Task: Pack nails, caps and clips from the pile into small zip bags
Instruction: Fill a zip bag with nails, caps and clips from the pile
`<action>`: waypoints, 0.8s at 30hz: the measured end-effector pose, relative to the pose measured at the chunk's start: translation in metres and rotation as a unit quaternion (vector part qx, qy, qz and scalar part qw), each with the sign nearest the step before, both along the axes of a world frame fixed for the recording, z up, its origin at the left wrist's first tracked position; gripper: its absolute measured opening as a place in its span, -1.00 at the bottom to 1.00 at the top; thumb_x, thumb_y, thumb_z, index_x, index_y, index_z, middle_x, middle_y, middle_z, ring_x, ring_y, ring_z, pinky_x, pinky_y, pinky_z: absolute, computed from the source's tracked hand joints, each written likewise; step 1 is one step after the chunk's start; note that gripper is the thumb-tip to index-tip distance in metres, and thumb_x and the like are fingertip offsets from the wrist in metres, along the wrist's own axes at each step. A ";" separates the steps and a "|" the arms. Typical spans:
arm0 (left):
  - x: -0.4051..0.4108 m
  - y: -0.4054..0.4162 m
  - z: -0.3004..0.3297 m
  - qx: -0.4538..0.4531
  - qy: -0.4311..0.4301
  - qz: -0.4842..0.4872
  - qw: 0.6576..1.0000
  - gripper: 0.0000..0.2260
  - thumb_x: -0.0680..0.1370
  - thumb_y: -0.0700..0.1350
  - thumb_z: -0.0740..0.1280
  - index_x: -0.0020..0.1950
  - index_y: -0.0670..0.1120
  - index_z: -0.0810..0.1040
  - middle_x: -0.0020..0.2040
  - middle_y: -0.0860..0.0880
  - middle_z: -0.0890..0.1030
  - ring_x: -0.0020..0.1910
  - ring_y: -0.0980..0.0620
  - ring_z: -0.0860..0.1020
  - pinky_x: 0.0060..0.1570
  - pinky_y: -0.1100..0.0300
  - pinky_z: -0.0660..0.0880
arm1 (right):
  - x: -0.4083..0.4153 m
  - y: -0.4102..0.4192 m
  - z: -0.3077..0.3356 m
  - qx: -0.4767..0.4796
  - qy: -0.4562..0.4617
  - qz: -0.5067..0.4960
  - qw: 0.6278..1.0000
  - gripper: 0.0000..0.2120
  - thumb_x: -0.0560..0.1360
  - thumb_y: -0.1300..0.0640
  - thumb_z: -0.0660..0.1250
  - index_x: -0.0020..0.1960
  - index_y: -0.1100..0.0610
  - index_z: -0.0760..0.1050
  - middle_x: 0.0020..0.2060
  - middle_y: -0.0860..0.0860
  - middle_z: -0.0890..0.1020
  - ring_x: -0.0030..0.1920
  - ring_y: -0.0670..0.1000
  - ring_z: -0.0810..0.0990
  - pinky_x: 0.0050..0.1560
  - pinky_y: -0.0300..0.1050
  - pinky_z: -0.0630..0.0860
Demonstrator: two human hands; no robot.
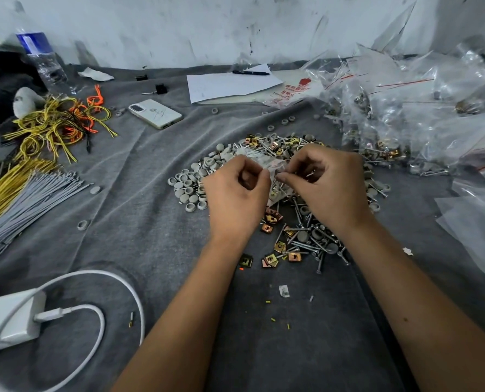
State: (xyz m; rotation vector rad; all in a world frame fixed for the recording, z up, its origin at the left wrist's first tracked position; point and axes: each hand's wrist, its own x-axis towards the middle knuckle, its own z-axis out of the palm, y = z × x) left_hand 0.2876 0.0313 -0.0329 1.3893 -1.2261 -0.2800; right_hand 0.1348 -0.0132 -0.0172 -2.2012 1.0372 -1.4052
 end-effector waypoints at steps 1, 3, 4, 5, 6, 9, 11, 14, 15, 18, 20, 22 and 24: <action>-0.001 0.000 0.000 -0.004 0.001 -0.002 1.000 -0.87 0.51 -0.22 0.48 -0.22 -0.09 0.61 -0.39 0.08 0.56 -0.43 0.18 0.49 -0.42 0.28 0.44 | 0.001 0.001 0.001 -0.015 -0.008 -0.011 1.000 -0.83 0.39 0.14 0.63 -0.18 0.09 0.64 -0.29 -0.12 0.67 -0.27 -0.13 0.66 -0.26 -0.22 0.60; -0.001 0.001 0.001 -0.016 0.006 -0.001 1.000 -0.87 0.52 -0.21 0.47 -0.22 -0.09 0.61 -0.39 0.07 0.57 -0.42 0.14 0.51 -0.42 0.21 0.47 | 0.004 0.004 0.002 -0.032 -0.025 -0.022 0.999 -0.84 0.39 0.12 0.63 -0.19 0.10 0.65 -0.29 -0.11 0.68 -0.28 -0.12 0.65 -0.26 -0.22 0.58; -0.001 0.001 0.001 -0.024 0.006 0.003 1.000 -0.88 0.52 -0.21 0.46 -0.22 -0.10 0.61 -0.39 0.07 0.56 -0.42 0.11 0.52 -0.42 0.16 0.48 | 0.006 0.006 0.002 -0.036 -0.029 -0.022 0.999 -0.84 0.40 0.12 0.62 -0.19 0.11 0.65 -0.28 -0.10 0.68 -0.28 -0.11 0.65 -0.26 -0.21 0.58; -0.001 0.001 0.001 -0.033 0.004 0.011 0.999 -0.88 0.52 -0.21 0.46 -0.22 -0.11 0.61 -0.40 0.06 0.55 -0.42 0.07 0.52 -0.41 0.11 0.49 | 0.008 0.008 0.002 -0.038 -0.025 -0.019 0.999 -0.85 0.40 0.12 0.62 -0.18 0.12 0.66 -0.26 -0.10 0.69 -0.27 -0.11 0.65 -0.25 -0.20 0.58; -0.001 0.002 0.001 -0.043 0.003 0.020 0.999 -0.88 0.51 -0.21 0.45 -0.22 -0.12 0.60 -0.40 0.05 0.55 -0.41 0.05 0.52 -0.40 0.08 0.49 | 0.009 0.010 0.001 -0.040 -0.011 -0.016 0.999 -0.86 0.40 0.11 0.61 -0.16 0.12 0.68 -0.25 -0.09 0.70 -0.25 -0.11 0.65 -0.22 -0.17 0.59; 0.000 0.002 0.002 -0.072 0.013 0.052 0.996 -0.88 0.51 -0.22 0.44 -0.22 -0.13 0.60 -0.40 0.05 0.54 -0.42 0.09 0.50 -0.40 0.09 0.49 | 0.008 0.009 0.001 -0.030 0.067 -0.001 0.997 -0.84 0.44 0.07 0.57 -0.01 0.09 0.74 -0.16 -0.03 0.70 -0.15 -0.05 0.63 -0.08 0.00 0.59; 0.001 0.002 0.002 -0.084 0.022 0.072 0.994 -0.87 0.51 -0.22 0.44 -0.22 -0.08 0.59 -0.40 0.09 0.53 -0.42 0.14 0.49 -0.39 0.13 0.48 | 0.006 0.006 0.003 -0.017 0.094 0.018 0.995 -0.82 0.49 0.07 0.53 0.05 0.10 0.73 -0.13 -0.01 0.70 -0.10 0.00 0.63 -0.03 0.06 0.58; 0.002 0.001 0.002 -0.088 0.008 0.087 0.992 -0.84 0.51 -0.21 0.43 -0.23 0.00 0.57 -0.40 0.11 0.53 -0.42 0.13 0.50 -0.39 0.20 0.47 | 0.000 0.004 0.007 -0.031 0.055 0.012 0.998 -0.84 0.53 0.09 0.50 0.05 0.15 0.72 -0.12 -0.06 0.70 -0.09 -0.05 0.64 -0.04 -0.07 0.59; 0.002 0.000 0.001 -0.086 0.001 0.090 0.992 -0.83 0.50 -0.22 0.43 -0.23 0.01 0.56 -0.41 0.11 0.53 -0.42 0.12 0.50 -0.40 0.20 0.47 | -0.003 0.003 0.008 -0.030 0.033 -0.001 0.999 -0.85 0.54 0.09 0.48 0.04 0.16 0.72 -0.14 -0.06 0.71 -0.12 -0.08 0.65 -0.07 -0.13 0.59; 0.004 -0.001 -0.001 -0.076 -0.017 0.103 0.992 -0.85 0.50 -0.22 0.43 -0.24 -0.03 0.57 -0.40 0.09 0.54 -0.42 0.08 0.52 -0.39 0.13 0.50 | -0.013 -0.003 0.010 0.017 0.033 -0.037 0.999 -0.80 0.59 0.00 0.43 -0.03 0.13 0.70 -0.23 -0.05 0.70 -0.23 -0.12 0.64 -0.23 -0.12 0.57; 0.005 -0.001 -0.002 -0.069 -0.022 0.104 0.992 -0.87 0.49 -0.24 0.42 -0.24 -0.07 0.58 -0.40 0.07 0.56 -0.42 0.06 0.53 -0.39 0.10 0.51 | -0.019 -0.009 0.007 0.053 0.161 -0.065 0.983 -0.71 0.56 -0.16 0.41 -0.12 0.06 0.67 -0.30 -0.13 0.63 -0.32 -0.17 0.56 -0.35 -0.18 0.41; 0.005 -0.001 -0.001 -0.062 -0.032 0.101 0.992 -0.87 0.48 -0.24 0.42 -0.24 -0.08 0.59 -0.39 0.07 0.56 -0.42 0.07 0.53 -0.39 0.13 0.51 | -0.021 -0.010 0.005 0.090 0.294 -0.077 0.948 -0.63 0.46 -0.32 0.43 -0.19 -0.02 0.62 -0.32 -0.28 0.51 -0.30 -0.21 0.48 -0.30 -0.20 0.36; 0.004 0.000 -0.001 -0.056 -0.044 0.096 0.993 -0.87 0.49 -0.24 0.43 -0.24 -0.07 0.59 -0.40 0.09 0.56 -0.42 0.08 0.53 -0.39 0.20 0.48 | -0.021 -0.011 0.003 0.127 0.354 -0.066 0.924 -0.61 0.37 -0.38 0.48 -0.19 -0.05 0.59 -0.29 -0.27 0.49 -0.24 -0.16 0.50 -0.23 -0.13 0.46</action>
